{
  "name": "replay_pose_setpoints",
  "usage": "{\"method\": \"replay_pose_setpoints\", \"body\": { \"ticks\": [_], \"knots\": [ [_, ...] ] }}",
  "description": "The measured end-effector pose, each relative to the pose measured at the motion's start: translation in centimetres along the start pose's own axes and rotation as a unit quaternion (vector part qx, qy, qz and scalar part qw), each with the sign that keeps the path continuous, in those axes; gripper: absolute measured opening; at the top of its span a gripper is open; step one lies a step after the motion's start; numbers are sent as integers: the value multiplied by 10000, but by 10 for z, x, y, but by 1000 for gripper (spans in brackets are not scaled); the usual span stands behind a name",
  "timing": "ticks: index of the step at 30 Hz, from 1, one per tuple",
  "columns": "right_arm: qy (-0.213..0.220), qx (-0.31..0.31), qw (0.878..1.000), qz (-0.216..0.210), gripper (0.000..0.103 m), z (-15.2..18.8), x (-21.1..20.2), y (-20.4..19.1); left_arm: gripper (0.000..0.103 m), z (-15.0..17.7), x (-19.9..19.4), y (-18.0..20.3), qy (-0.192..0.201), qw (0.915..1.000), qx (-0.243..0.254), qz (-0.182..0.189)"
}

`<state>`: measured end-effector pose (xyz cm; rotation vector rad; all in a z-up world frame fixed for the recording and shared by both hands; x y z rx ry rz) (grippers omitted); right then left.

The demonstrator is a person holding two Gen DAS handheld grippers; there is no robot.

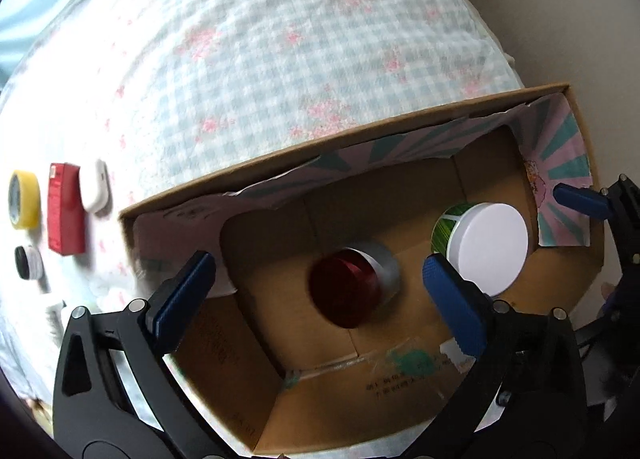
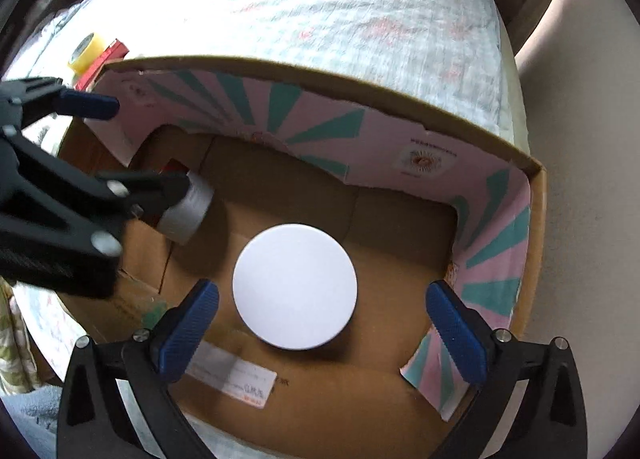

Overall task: Organize rigid objects
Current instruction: 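Carry both jars into the pink cardboard box and open both tools, then withdraw both tools from the box and move toward the black-lidded jar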

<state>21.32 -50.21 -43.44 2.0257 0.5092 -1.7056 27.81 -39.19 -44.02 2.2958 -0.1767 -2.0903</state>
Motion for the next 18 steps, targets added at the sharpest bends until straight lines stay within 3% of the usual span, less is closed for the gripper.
{"method": "replay_pose_setpoints", "body": {
  "ticks": [18],
  "knots": [
    [-42, 247, 9996, 109, 103, -5, -41, -6, 103, 12, -54, -15, 412, 9991, 69, -24]
  ]
}}
Point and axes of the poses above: each gripper's, at about its wrist camera, not at the fingertips, and x roughly the way its jaws point, y to its right, z to its underside, the point moved 5 cm from there along x, roughly the way its jaws point, and after that the axes turned 15 degrees about -x, right-handed, at the moved point
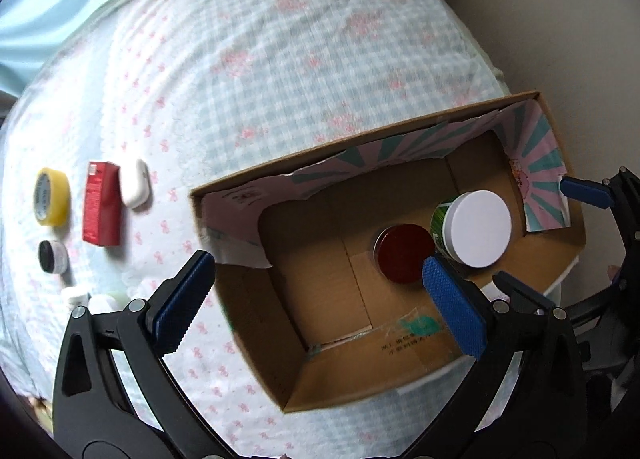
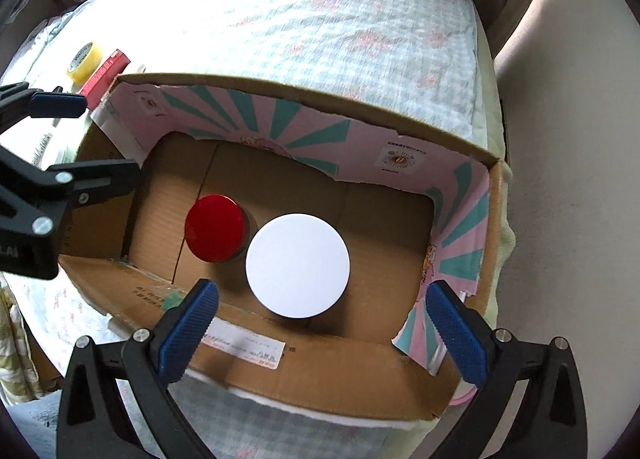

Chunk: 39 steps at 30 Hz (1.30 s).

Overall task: Organize rigid objects
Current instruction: 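Withdraw both tools from the box and move toward the black-lidded jar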

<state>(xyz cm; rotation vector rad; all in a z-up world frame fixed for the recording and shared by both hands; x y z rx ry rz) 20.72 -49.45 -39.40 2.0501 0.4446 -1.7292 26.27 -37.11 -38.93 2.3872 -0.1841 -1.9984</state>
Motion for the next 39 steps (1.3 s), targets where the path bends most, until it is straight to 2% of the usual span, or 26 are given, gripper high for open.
{"method": "replay_pose_setpoints", "body": {
  "ticks": [10, 17, 27, 33, 36, 39],
  "knots": [
    [72, -42, 9998, 163, 103, -18, -50, -3, 103, 8, -67, -25, 395, 9992, -74, 61],
    [127, -139, 9997, 178, 103, -43, -86, -23, 103, 27, -120, -72, 660, 9975, -263, -41],
    [519, -197, 9983, 204, 103, -82, -137, -76, 103, 69, -190, -178, 1182, 9895, -773, -312],
    [610, -39, 9981, 96, 103, -103, -158, -119, 103, 88, -211, -248, 1285, 9856, -1055, -294],
    [639, 116, 9978, 156, 103, -112, -165, -144, 103, 94, -216, -281, 1292, 9853, -1065, -328],
    [772, 475, 9959, 40, 103, -125, -171, -175, 103, 100, -218, -322, 1343, 9852, -1003, -369]
  ]
}}
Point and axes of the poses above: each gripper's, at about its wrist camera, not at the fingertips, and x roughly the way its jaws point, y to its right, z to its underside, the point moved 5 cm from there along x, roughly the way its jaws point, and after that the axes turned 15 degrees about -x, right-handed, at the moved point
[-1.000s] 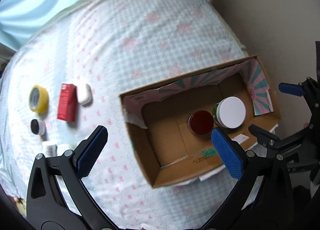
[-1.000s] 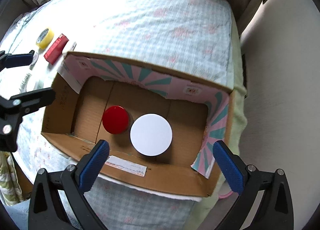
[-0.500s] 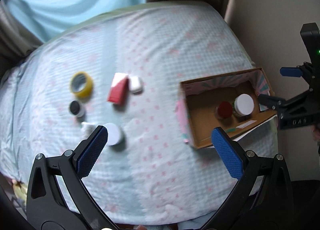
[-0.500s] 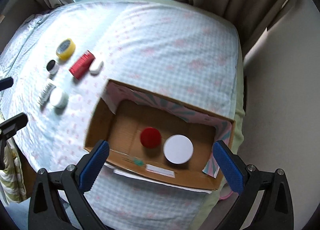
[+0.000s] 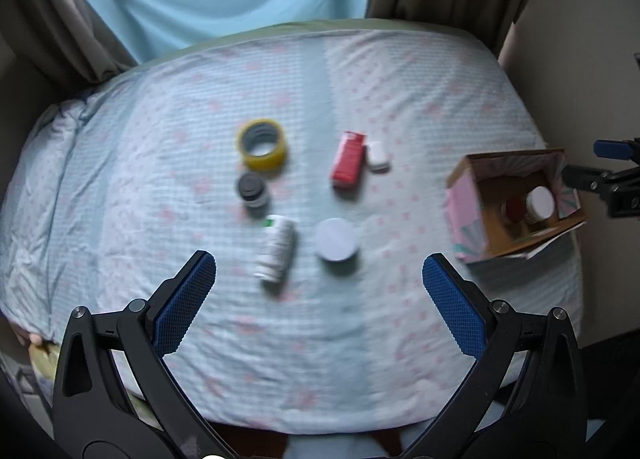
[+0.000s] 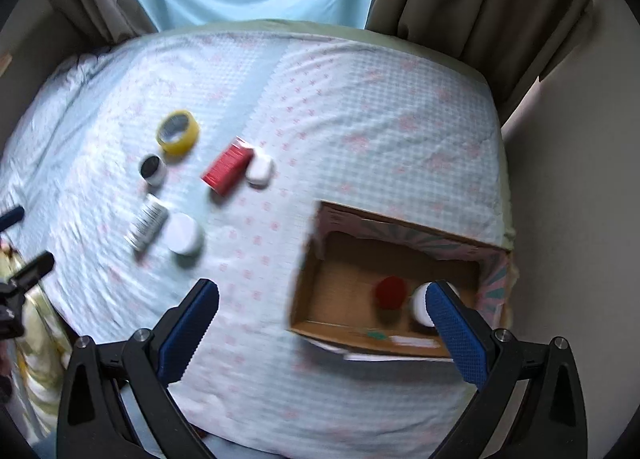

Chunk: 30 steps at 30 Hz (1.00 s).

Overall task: Organize rigid objects
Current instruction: 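Withdraw both tools from the box and move toward the black-lidded jar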

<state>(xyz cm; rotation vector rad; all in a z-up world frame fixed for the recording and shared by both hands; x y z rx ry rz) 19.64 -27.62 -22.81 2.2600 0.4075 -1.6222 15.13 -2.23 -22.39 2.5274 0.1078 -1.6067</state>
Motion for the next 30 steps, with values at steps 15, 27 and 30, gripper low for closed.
{"method": "replay_pose_setpoints", "body": {
  "ticks": [15, 27, 30],
  "knots": [
    [-183, 1298, 9914, -65, 103, -42, 30, -131, 103, -18, 49, -151, -422, 9987, 261, 137],
    [-647, 1759, 9821, -169, 103, -59, 100, -148, 103, -35, 127, -165, -943, 9953, 114, 165],
    [-771, 1827, 9798, -269, 103, -69, 123, -141, 103, -44, 150, -160, -1100, 9938, 64, 123]
  ]
}}
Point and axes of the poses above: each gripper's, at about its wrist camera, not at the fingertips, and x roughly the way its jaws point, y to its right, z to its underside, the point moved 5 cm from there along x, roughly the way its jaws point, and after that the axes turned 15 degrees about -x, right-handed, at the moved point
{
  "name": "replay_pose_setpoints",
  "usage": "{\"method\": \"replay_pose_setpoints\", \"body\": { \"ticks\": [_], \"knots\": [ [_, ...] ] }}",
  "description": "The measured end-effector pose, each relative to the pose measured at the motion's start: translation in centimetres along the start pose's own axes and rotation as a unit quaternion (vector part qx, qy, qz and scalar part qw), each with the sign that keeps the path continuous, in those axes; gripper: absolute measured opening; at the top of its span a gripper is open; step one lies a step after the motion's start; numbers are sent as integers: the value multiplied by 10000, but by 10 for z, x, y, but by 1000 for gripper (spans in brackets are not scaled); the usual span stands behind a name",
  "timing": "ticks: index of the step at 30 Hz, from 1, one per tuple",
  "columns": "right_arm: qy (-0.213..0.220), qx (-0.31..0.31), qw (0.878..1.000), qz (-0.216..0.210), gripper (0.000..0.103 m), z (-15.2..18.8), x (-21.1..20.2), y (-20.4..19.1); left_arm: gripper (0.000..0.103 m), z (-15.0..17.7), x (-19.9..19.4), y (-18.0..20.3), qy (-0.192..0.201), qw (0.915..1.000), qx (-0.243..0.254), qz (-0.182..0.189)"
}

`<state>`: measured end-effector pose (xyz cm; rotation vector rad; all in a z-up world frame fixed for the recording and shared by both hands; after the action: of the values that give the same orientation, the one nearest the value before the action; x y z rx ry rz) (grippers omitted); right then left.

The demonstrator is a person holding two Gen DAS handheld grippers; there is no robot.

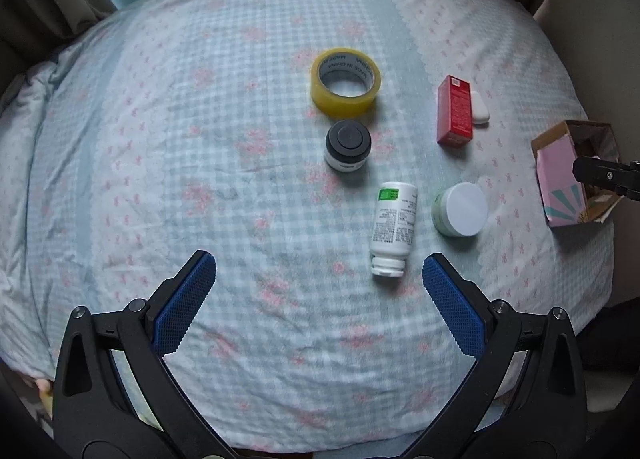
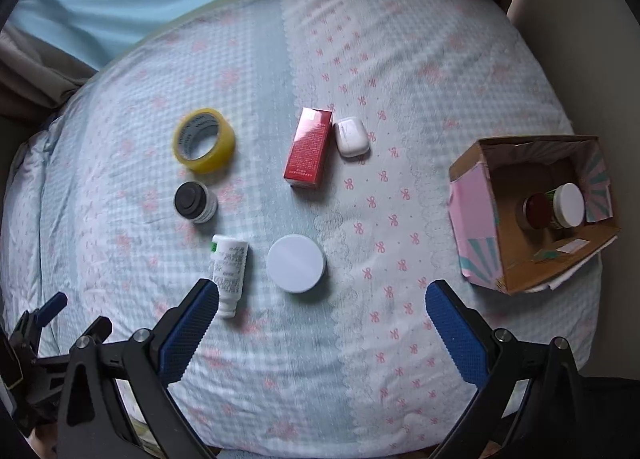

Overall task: Organize rigid objects
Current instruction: 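Withdraw both tools from the box and move toward the black-lidded jar, then grasp the black-lidded jar with the left tool while the right tool grasps the red box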

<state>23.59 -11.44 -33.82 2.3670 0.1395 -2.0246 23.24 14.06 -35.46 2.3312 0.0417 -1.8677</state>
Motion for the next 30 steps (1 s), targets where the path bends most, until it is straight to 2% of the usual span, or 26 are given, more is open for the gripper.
{"method": "replay_pose_setpoints", "body": {
  "ticks": [7, 15, 21, 22, 26, 27, 30],
  "knots": [
    [-354, 69, 9993, -86, 103, -42, 58, 5, 103, -35, 59, 19, -235, 9996, -133, -30],
    [-684, 313, 9970, -183, 103, -87, 131, 5, 103, -54, 137, 38, -439, 9984, -267, -223],
    [-1053, 520, 9930, -99, 93, -103, 176, 9, 102, -58, 178, 44, -587, 9969, -476, -213],
    [-1111, 561, 9922, -107, 86, -104, 182, 9, 101, -60, 184, 45, -584, 9970, -441, -256],
    [-1272, 797, 9885, -168, 80, -107, 197, 12, 91, -66, 198, 50, -573, 9970, -425, -292],
    [-1295, 842, 9878, -189, 75, -109, 200, 12, 90, -68, 201, 51, -565, 9970, -434, -292],
    [-1349, 911, 9864, -233, 70, -114, 207, 11, 76, -71, 209, 54, -546, 9970, -431, -353]
  ]
}}
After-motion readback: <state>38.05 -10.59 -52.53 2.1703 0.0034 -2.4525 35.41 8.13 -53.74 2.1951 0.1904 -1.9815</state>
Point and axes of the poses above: each gripper's, at about its wrist camera, not at the fingertips, and x roughly the way its jaws point, y to its right, z to its underside, the point moved 5 cm from there along x, roughly the way its jaws point, and after that the axes turned 15 degrees about -x, right-handed, at the moved point
